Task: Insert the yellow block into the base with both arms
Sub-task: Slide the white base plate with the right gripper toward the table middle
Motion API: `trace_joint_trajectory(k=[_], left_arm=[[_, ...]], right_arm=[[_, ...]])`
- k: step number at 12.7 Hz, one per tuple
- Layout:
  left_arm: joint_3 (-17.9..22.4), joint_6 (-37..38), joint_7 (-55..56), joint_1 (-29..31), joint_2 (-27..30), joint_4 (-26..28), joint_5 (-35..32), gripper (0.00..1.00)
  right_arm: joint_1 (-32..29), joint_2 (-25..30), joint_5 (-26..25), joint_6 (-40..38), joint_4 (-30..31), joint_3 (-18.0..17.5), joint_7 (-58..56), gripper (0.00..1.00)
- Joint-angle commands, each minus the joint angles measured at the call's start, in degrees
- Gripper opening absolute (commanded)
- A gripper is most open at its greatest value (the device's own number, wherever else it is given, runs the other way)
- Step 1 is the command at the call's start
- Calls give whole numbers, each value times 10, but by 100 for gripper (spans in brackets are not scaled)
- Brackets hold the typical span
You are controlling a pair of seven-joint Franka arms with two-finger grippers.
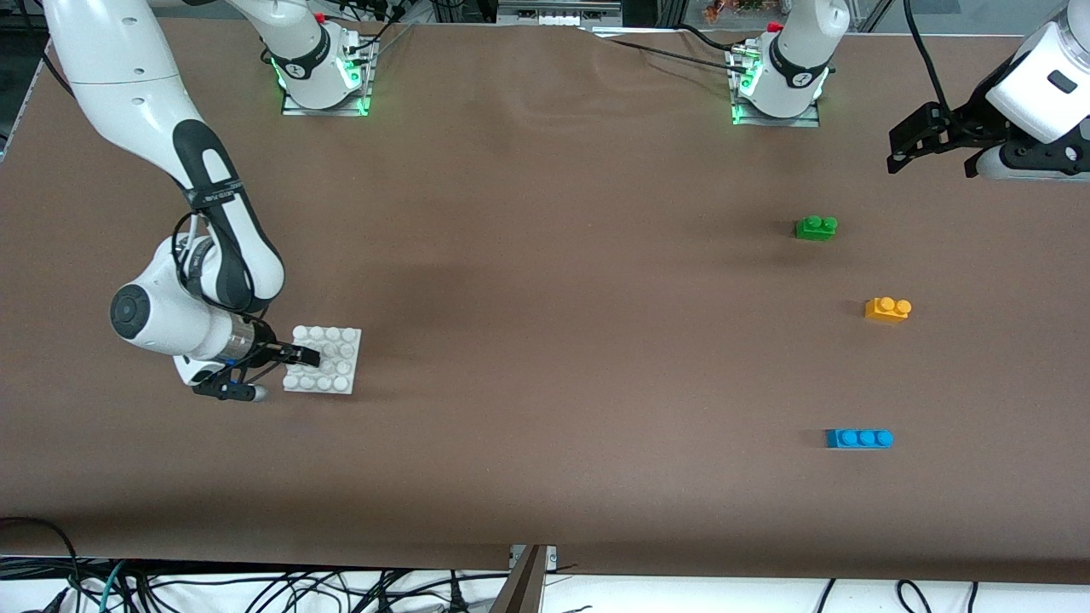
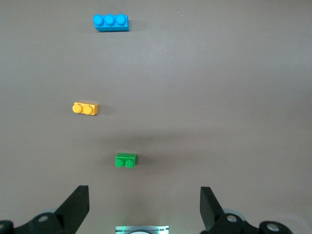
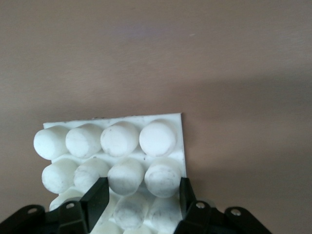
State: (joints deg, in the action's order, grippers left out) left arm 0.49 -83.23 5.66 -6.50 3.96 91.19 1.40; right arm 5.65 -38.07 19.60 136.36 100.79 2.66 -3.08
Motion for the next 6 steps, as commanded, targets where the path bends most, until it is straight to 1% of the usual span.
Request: trace_joint_trajectory(k=[1,2,6], left_arm=[[-2,10,1,3,-4,-14,7,100],[-1,10,1,3,-4,-14,7,100],[-1,10,1,3,-4,-14,7,100]], right_arm=[[12,-18,9,-6,-19,-1,11,62],[17,-19,10,-6,-19,-1,11,62],[37,-24,44,-6,-27,-6,12,63]])
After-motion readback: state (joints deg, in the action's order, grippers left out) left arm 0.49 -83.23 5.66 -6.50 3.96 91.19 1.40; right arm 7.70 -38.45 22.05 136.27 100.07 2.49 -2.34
